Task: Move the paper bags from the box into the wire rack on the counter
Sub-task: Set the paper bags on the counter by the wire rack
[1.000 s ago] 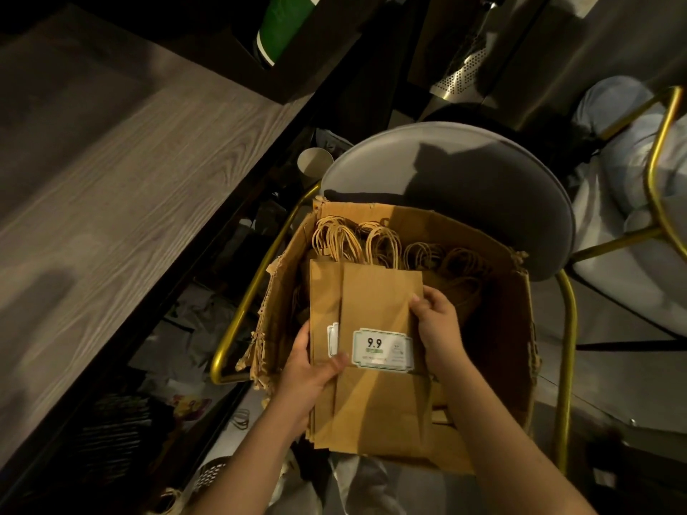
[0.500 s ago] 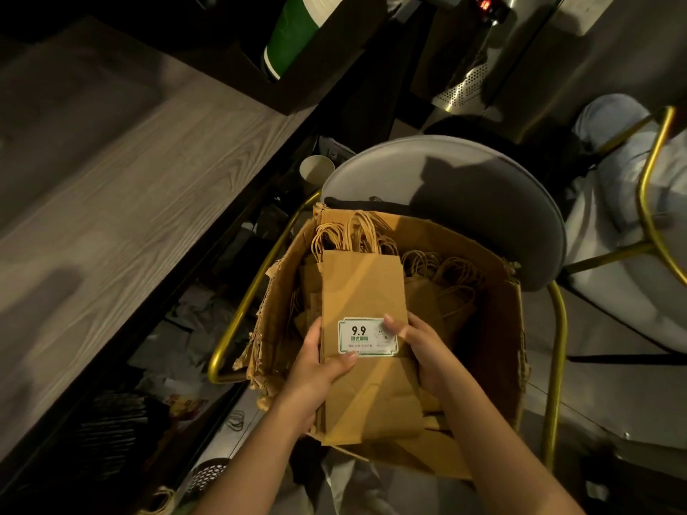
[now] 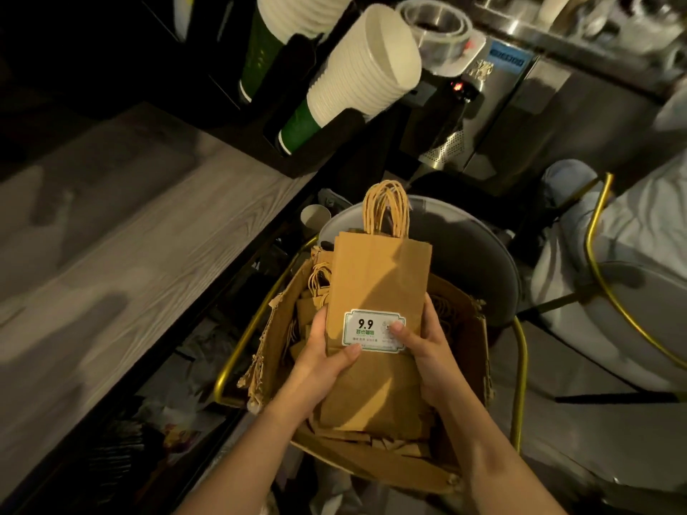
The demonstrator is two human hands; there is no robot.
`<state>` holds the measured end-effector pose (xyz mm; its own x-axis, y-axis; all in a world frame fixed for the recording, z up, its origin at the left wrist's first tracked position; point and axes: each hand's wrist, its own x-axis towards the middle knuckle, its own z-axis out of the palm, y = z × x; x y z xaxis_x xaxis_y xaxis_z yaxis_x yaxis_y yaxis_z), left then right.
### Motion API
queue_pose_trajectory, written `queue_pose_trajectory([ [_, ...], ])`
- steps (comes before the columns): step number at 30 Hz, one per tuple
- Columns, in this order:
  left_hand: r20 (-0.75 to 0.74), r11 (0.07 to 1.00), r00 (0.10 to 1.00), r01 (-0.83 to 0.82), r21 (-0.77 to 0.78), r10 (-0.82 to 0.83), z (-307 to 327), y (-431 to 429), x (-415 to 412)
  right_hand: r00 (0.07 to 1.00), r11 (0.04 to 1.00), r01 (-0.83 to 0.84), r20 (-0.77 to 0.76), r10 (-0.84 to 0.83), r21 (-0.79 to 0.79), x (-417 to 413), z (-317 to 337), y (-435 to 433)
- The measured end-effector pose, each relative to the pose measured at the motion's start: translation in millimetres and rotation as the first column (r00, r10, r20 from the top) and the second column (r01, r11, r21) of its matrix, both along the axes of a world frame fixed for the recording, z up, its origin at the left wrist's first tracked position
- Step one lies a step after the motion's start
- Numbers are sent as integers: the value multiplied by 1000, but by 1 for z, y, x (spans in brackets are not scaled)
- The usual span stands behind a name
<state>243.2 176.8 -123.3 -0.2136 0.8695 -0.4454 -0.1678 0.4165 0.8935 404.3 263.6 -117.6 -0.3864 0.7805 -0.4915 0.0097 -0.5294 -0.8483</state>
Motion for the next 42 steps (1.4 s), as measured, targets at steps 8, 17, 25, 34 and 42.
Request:
queue_pose_trajectory([
  [8, -52, 978, 993, -93, 187, 104, 74, -10, -32, 990, 972, -70, -106, 96, 224, -40, 77, -3],
  [17, -136, 869, 905, -332, 367, 403, 149, -46, -96, 917, 847, -267, -149, 370, 460, -140, 158, -1],
  [25, -127, 723, 755, -543, 428, 643, 192, -109, -152, 774, 675, -439, -132, 619, 593, -238, 202, -35],
  [34, -262, 494, 419, -743, 452, 870, 212, -201, -192, 569, 441, -599, -31, 822, 668, -336, 220, -119],
  [42, -344, 491, 366, -757, 431, 865, 194, -235, -232, 456, 275, -754, 174, 873, 596, -385, 203, -150],
])
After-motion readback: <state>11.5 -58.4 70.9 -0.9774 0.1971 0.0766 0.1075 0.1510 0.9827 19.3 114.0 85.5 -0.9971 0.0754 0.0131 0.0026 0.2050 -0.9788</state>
